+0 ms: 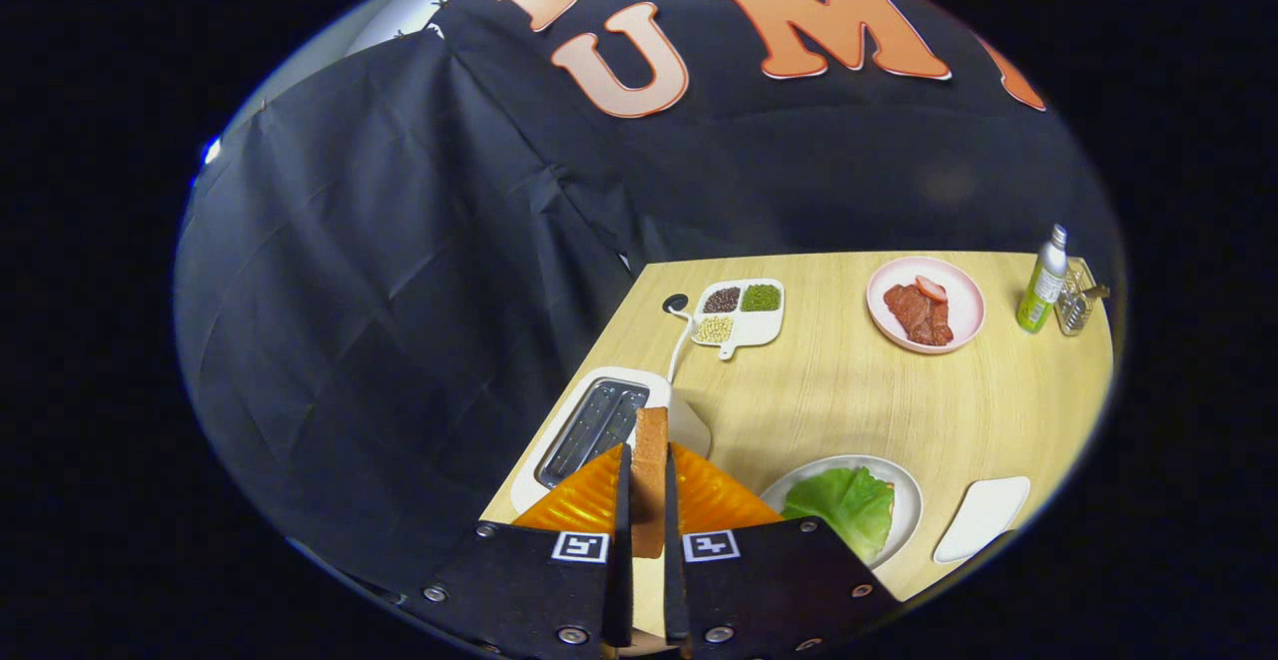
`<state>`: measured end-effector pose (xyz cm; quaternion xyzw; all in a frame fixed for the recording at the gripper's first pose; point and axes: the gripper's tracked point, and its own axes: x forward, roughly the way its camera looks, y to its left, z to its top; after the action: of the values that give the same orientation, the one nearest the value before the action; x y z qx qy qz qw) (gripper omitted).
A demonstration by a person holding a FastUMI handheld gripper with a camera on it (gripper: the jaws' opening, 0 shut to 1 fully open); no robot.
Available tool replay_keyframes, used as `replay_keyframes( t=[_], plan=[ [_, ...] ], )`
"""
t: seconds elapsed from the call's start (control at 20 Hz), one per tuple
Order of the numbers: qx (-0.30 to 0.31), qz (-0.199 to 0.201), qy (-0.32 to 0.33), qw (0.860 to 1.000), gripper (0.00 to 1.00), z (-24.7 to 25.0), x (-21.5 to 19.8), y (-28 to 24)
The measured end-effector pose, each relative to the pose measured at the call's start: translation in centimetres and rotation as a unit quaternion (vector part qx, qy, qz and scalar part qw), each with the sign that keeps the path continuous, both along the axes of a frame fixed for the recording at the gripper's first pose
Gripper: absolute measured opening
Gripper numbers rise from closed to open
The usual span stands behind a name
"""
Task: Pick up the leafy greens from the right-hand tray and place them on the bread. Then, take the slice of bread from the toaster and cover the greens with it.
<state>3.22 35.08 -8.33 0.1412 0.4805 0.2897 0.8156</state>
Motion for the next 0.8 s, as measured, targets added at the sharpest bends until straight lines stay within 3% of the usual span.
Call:
replay_keyframes(
  t=[0.8],
  plan=[
    [0.015, -0.036, 0.081, 0.996, 0.13, -10.8, -2.4, -9.2]
  ],
)
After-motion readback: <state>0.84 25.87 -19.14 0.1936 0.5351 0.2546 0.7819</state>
